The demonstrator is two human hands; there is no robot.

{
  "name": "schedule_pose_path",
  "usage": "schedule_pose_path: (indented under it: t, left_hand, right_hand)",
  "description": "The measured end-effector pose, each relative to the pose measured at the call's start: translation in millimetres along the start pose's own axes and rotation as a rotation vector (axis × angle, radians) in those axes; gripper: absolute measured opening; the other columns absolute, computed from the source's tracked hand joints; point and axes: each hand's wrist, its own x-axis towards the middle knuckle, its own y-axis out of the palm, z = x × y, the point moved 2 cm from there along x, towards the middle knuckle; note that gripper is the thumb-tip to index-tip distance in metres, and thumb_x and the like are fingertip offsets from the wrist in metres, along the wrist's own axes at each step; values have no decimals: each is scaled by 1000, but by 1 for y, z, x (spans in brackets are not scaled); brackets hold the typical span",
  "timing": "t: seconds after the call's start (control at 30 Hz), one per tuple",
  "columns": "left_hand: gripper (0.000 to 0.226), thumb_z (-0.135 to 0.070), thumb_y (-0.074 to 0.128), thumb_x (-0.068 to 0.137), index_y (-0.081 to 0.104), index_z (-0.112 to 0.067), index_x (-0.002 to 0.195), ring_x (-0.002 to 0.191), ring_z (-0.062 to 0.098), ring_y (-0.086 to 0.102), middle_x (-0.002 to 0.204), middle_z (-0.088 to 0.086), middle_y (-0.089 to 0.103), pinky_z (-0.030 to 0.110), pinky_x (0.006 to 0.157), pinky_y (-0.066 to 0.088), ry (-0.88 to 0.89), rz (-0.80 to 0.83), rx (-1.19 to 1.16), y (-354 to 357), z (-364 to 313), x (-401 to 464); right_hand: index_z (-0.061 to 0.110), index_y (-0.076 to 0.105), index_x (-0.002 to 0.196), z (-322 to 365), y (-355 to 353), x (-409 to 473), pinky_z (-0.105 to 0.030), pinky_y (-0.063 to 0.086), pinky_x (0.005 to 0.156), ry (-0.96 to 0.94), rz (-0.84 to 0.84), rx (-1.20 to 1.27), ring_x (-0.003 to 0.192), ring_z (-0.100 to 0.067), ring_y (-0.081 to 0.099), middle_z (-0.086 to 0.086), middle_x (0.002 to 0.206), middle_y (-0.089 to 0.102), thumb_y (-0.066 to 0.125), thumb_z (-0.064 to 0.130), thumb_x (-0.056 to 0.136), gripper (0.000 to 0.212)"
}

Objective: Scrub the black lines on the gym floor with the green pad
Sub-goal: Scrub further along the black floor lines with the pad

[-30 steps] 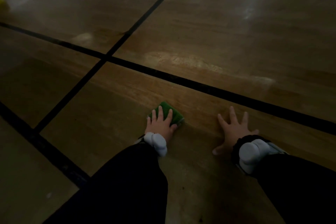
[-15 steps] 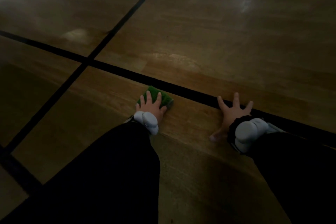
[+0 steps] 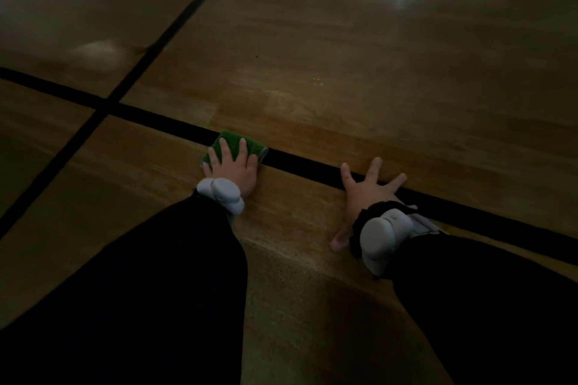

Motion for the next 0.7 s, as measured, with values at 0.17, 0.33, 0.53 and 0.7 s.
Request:
schedule_pose_path:
  t: [0.17, 0.33, 0.53, 0.7]
  left_hand:
    - [56, -49, 14, 101, -3, -31, 152, 146, 37, -11, 160, 7, -13, 53, 118, -1, 90, -11, 36, 5, -5, -2]
    - [57, -47, 20, 100, 0, -32, 151, 146, 36, -11, 160, 8, -11, 52, 116, -3, 320, -88, 93, 26, -62, -25]
    - [58, -52, 18, 99, -3, -35, 151, 146, 34, -13, 160, 6, -14, 51, 117, -3, 443, -71, 151, 38, -90, -30]
    - [59, -53, 20, 98, 0, -35, 151, 147, 32, -12, 160, 6, -12, 49, 117, -2, 458, -83, 154, 36, -87, -26]
  right_hand:
    - [49, -11, 146, 1, 1, -2, -75, 22, 102, 3, -15, -25, 139, -52, -19, -5, 155, -31, 76, 21, 80, 112]
    - [50, -10, 145, -1, 1, 0, -75, 21, 103, 11, -20, -16, 140, -50, -18, -4, 156, -30, 73, 23, 84, 106]
    - [52, -11, 144, -2, 7, 16, -74, 20, 103, 65, -39, 97, 142, -44, -20, -2, 157, -27, 59, 43, 90, 89]
    - [53, -11, 144, -4, 5, 12, -74, 19, 103, 33, -9, 98, 142, -45, -19, -1, 156, -28, 67, 35, 87, 98]
